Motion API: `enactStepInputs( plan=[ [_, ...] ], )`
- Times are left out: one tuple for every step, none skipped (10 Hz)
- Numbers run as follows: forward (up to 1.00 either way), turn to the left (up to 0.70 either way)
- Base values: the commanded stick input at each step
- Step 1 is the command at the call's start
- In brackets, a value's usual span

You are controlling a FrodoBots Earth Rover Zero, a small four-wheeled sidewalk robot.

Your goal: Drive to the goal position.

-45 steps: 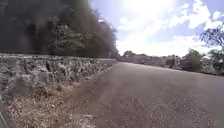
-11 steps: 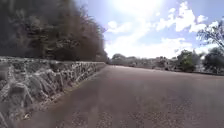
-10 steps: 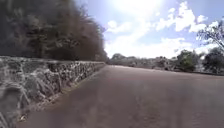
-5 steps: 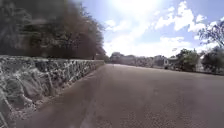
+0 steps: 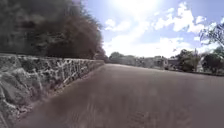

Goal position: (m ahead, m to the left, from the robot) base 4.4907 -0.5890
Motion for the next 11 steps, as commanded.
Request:
enactStepInputs(
  plan=[
    [0.50,0.00],
    [0.50,0.00],
    [0.50,0.00],
    [0.50,0.00],
    [0.50,0.00],
    [0.50,0.00],
    [0.50,0.00],
    [0.50,0.00],
    [0.50,0.00],
    [0.50,0.00],
    [0.50,0.00]
  ],
)
